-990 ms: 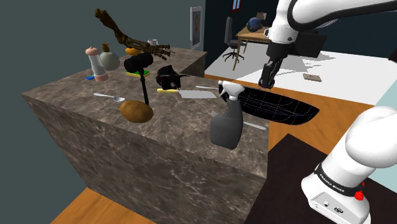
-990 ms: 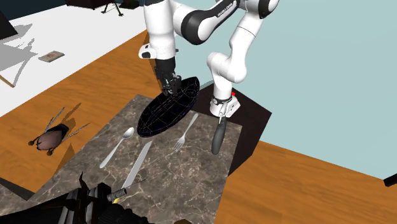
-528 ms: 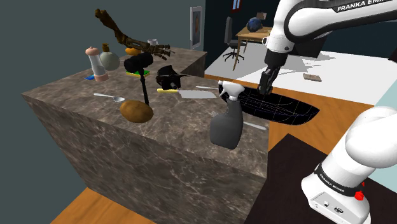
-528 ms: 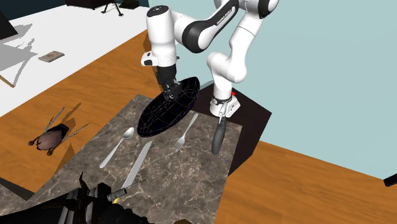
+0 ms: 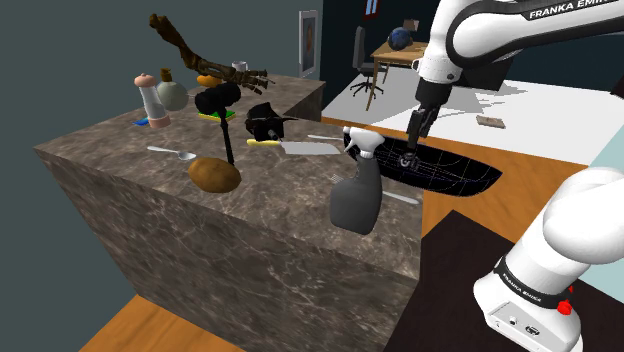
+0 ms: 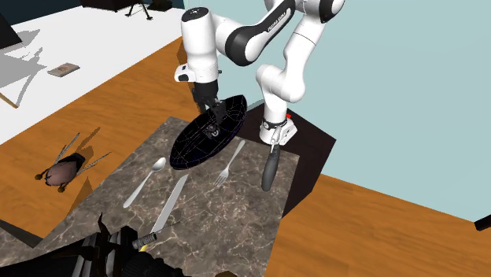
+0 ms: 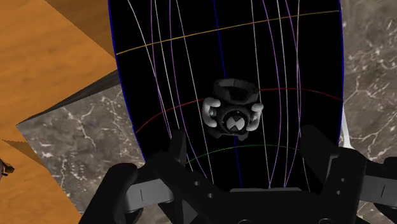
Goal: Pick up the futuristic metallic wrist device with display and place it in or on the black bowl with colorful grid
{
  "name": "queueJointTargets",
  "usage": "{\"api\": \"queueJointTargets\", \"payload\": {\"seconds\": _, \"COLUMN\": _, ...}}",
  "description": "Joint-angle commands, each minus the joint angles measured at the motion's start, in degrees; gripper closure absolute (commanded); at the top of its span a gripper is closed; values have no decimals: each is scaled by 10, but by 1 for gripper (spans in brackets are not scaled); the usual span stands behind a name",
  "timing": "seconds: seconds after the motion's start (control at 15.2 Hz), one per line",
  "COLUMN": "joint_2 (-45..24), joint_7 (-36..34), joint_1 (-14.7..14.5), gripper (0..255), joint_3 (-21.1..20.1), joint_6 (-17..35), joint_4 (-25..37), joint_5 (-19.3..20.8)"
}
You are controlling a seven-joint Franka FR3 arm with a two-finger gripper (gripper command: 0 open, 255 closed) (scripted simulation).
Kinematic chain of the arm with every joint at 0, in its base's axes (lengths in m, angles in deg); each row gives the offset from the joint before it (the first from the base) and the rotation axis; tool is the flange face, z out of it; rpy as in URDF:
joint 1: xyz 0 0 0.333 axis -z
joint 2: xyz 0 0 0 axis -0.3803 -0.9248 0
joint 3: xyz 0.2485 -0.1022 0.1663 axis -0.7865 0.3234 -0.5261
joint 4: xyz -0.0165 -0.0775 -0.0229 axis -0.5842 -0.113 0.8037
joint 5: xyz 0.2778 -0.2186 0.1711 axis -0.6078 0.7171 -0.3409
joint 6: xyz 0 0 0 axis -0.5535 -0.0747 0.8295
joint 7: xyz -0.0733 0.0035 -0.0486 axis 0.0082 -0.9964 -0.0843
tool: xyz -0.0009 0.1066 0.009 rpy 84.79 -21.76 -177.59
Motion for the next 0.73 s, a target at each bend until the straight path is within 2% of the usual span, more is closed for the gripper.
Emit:
{"api": "queueJointTargets", "payload": {"seconds": 0.0, "joint_2": 0, "joint_7": 0, "joint_1": 0, "gripper": 0, "joint_3": 0, "joint_6": 0, "joint_4": 0, "joint_5": 0}}
{"api": "queueJointTargets", "payload": {"seconds": 0.2, "joint_2": 0, "joint_7": 0, "joint_1": 0, "gripper": 0, "joint_3": 0, "joint_6": 0, "joint_4": 0, "joint_5": 0}}
{"api": "queueJointTargets", "payload": {"seconds": 0.46, "joint_2": 6, "joint_7": 0, "joint_1": 0, "gripper": 0, "joint_3": 0, "joint_6": -75, "joint_4": 69, "joint_5": 0}}
{"api": "queueJointTargets", "payload": {"seconds": 0.66, "joint_2": 6, "joint_7": 0, "joint_1": 0, "gripper": 0, "joint_3": 0, "joint_6": -75, "joint_4": 69, "joint_5": 0}}
